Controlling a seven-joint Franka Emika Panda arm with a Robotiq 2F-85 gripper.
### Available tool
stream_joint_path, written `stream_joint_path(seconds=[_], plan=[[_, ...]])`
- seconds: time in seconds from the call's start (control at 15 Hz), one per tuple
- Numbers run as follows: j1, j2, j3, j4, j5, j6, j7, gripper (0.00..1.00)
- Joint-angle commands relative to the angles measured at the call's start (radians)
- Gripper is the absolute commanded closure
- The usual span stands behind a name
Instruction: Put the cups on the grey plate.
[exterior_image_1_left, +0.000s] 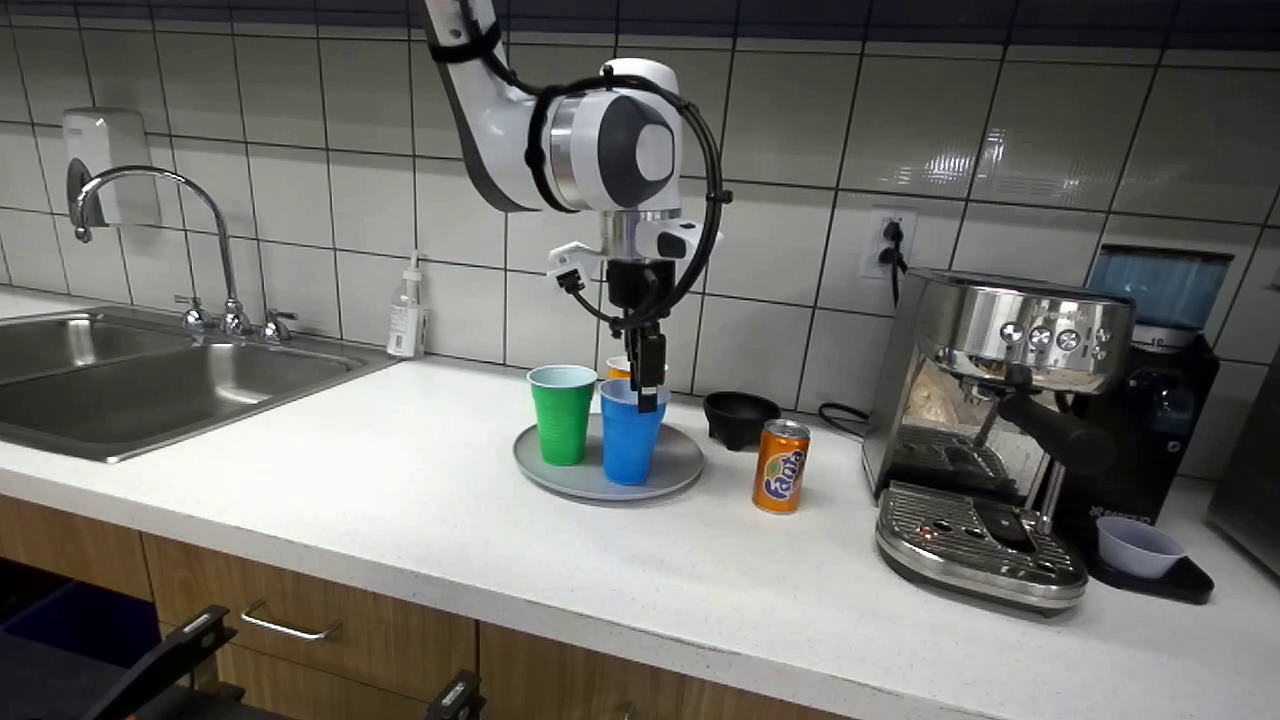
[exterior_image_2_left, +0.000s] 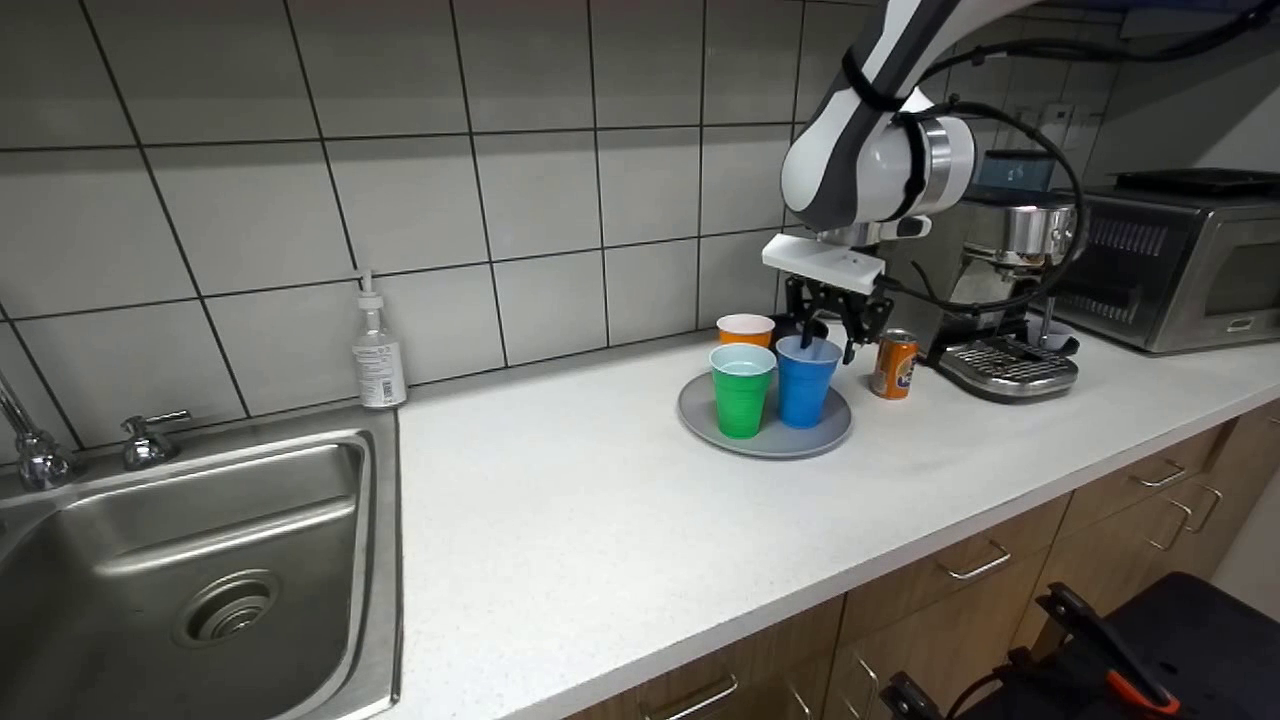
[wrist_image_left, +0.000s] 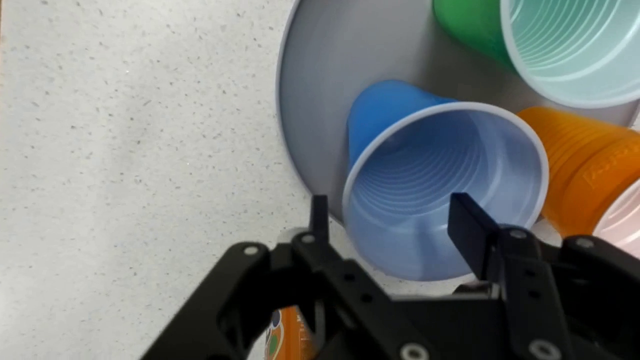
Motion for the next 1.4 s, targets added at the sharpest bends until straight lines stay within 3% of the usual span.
stream_joint_path(seconds=[0.0,0.67,1.33], plan=[[0.002,-0.046,-0.004,-0.024,0.038,0.011,-0.046,0.02],[0.012,-0.208,-0.004,-0.190,0.006,0.060,-0.089,0.00],[-0.002,-0.425,0.046,-0.400,-0.018,0.100,-0.219,0.00]])
